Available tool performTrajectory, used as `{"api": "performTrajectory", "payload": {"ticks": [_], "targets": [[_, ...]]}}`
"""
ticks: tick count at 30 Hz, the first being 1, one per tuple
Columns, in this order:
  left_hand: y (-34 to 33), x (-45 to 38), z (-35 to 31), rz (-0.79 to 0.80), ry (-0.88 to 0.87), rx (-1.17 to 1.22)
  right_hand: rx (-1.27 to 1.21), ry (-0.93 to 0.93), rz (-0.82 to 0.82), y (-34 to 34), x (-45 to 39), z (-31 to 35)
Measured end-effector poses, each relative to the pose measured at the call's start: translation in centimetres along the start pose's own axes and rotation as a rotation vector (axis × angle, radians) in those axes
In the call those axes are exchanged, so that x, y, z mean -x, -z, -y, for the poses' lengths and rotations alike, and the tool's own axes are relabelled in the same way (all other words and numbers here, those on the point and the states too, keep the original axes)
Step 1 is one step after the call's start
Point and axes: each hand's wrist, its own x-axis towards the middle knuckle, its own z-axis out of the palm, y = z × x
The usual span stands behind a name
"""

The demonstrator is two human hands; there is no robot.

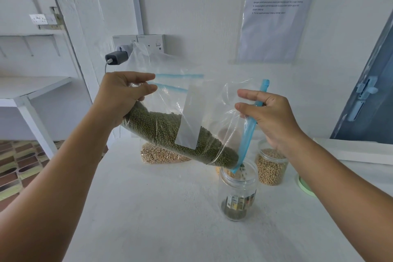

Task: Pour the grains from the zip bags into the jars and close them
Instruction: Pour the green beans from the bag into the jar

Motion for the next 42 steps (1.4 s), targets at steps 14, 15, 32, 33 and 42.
{"api": "performTrajectory", "payload": {"ticks": [14,15,32,33,42], "targets": [[-0.06,0.07,0.07,0.008,0.0,0.001,0.004,0.002,0.008,-0.05,0.03,-0.11],[-0.04,0.06,0.09,0.008,-0.001,0.002,0.003,0.001,0.01,-0.05,0.06,-0.11],[-0.27,0.2,-0.18,0.012,-0.012,-0.009,0.014,0.003,0.013,0.1,0.2,-0.29],[-0.24,0.21,-0.18,0.012,-0.01,-0.011,0.015,0.003,0.014,0.1,0.23,-0.21],[0.28,-0.01,-0.66,0.005,-0.009,-0.021,0.008,0.01,0.013,0.29,0.4,0.4]]}}
